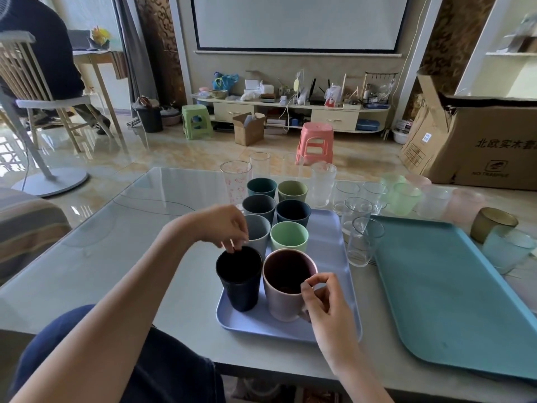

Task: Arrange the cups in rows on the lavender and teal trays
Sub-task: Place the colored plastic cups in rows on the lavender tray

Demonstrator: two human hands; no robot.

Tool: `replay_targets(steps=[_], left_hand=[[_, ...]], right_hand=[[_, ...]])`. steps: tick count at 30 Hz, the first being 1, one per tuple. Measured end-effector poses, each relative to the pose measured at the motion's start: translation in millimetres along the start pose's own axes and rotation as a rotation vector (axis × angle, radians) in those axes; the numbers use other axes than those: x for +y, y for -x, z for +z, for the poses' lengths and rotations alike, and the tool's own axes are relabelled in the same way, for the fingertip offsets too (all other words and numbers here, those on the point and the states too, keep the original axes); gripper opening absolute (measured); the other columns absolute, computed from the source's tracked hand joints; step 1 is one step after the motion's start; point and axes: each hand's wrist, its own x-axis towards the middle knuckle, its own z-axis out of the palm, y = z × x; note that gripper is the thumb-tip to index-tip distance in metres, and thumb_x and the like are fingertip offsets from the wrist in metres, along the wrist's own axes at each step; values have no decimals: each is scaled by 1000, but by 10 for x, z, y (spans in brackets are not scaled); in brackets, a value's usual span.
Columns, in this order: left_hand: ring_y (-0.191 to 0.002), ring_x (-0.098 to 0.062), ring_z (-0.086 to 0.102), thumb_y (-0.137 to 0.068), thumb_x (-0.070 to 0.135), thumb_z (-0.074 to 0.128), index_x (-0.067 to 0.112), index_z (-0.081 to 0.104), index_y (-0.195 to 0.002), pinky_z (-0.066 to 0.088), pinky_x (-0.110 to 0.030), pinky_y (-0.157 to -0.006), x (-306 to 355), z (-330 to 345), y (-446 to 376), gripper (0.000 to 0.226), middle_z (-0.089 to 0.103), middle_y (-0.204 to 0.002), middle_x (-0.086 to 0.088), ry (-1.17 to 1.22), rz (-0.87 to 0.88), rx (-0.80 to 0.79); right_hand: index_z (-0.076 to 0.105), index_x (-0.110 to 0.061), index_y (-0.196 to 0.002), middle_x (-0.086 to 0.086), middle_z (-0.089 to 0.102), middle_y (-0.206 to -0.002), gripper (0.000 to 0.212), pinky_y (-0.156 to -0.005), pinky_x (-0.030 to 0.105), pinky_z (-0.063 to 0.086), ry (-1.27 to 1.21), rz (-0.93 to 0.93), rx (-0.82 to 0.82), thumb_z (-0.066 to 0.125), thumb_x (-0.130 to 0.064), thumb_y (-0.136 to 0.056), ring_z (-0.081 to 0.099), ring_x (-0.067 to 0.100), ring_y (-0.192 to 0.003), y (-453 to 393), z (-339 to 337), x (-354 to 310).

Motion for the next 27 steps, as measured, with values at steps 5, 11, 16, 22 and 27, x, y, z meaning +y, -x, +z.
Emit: replay_targets(steps=[5,11,16,22,27], left_hand=[[-74,-23,59,-93,26,53,13,63,-107,53,-34,-75,-150,27,-171,22,67,-100,-11,-207,-76,344],[-74,-21,66,-94,29,49,20,54,-129,52,-25,-53,-105,187,-279,36,58,-110,-7,36,-196,208],[-76,-29,71,-86,11,58,-2,67,-105,60,-36,-60,-127,208,-324,24,70,-100,-18,95,-244,254],[-59,-17,59,-86,-1,55,-6,64,-108,52,-24,-56,-117,160,-318,25,61,-75,-9,80,-295,232],[-80,-28,70,-86,9,59,1,64,-111,60,-36,-73,-110,141,-252,26,67,-104,-15,71,-287,160]], right_hand=[[54,-24,-92,-11,63,-81,18,-72,48,56,0,-24,-17,52,-41,-84,64,18,-74,18,3,-20],[55,-27,-92,-2,61,-78,10,-70,46,56,15,-38,-20,55,-36,-88,63,22,-73,37,-4,-4],[55,-24,-93,-4,61,-75,8,-68,44,56,-14,-44,-29,56,-31,-90,62,21,-71,42,-4,2],[55,-31,-91,-4,62,-77,14,-71,47,56,-49,-41,-40,55,-42,-83,62,20,-73,51,5,44],[54,-35,-89,-1,63,-81,11,-70,49,56,-67,-45,-48,55,-44,-83,63,22,-75,50,-9,68]])
